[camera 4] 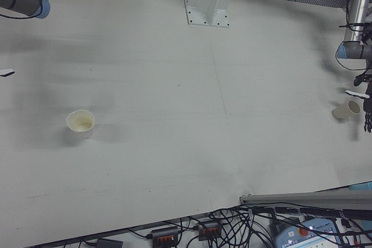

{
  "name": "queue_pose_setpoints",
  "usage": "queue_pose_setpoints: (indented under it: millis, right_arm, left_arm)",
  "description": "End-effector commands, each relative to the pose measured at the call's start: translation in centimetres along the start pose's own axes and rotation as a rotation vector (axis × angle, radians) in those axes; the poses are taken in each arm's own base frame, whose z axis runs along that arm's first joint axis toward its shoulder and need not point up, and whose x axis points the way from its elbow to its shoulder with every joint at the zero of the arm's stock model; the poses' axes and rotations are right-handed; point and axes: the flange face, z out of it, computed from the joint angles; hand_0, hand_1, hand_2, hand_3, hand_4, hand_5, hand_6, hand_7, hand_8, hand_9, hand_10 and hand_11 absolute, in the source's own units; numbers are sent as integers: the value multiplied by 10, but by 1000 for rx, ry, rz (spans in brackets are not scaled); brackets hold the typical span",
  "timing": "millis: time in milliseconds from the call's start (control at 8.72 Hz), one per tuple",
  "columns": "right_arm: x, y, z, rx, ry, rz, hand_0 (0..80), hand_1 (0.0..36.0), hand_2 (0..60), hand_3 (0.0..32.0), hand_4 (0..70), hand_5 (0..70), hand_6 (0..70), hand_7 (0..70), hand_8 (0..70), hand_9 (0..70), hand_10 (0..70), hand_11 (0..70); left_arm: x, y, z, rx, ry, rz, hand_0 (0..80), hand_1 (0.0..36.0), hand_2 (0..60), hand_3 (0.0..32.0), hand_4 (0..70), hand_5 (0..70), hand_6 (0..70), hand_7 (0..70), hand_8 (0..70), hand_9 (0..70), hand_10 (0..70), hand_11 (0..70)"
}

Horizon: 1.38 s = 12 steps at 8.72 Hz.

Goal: Pour water
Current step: 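Reach the left hand to the nearby white paper cup and grasp it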

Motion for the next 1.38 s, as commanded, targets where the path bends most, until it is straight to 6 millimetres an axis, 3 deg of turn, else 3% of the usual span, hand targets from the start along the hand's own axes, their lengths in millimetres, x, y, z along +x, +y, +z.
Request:
queue_pose_setpoints:
  millis: [0,459,573,803,1146,1261]
  right_arm:
    - [-3,-2,-1,4,-6,0,477,50,0,0,171,281,275,386,334,435,119,177]
    - [-3,-3,-1,4,-6,0,476,50,0,0,155,273,261,372,323,426,119,177]
    - [-3,-4,-2,6,-7,-1,477,51,0,0,155,273,260,369,323,426,120,180]
    - [-5,-4,-2,7,-12,0,477,51,0,0,151,272,255,366,319,423,118,176]
    - [-4,-3,-2,6,-10,0,478,52,0,0,153,273,254,366,318,422,118,177]
    - [-5,-4,-2,7,-12,0,477,53,0,0,154,274,254,367,319,423,120,179]
  left_arm:
    - [-25,14,6,1,0,-14,599,115,0,0,132,0,16,63,43,0,25,56]
    - [-22,23,24,-12,8,-16,600,116,0,0,156,14,26,70,41,0,25,55]
    - [-22,27,31,-13,7,-16,600,113,0,0,182,61,27,70,41,0,26,57]
    - [-22,29,36,-12,5,-16,591,97,0,0,295,243,25,65,39,0,33,63]
    - [-22,28,36,2,-3,-14,581,79,0,0,424,700,36,67,40,0,42,69]
    - [-22,29,37,5,-5,-13,591,86,0,0,470,700,47,80,45,2,41,68]
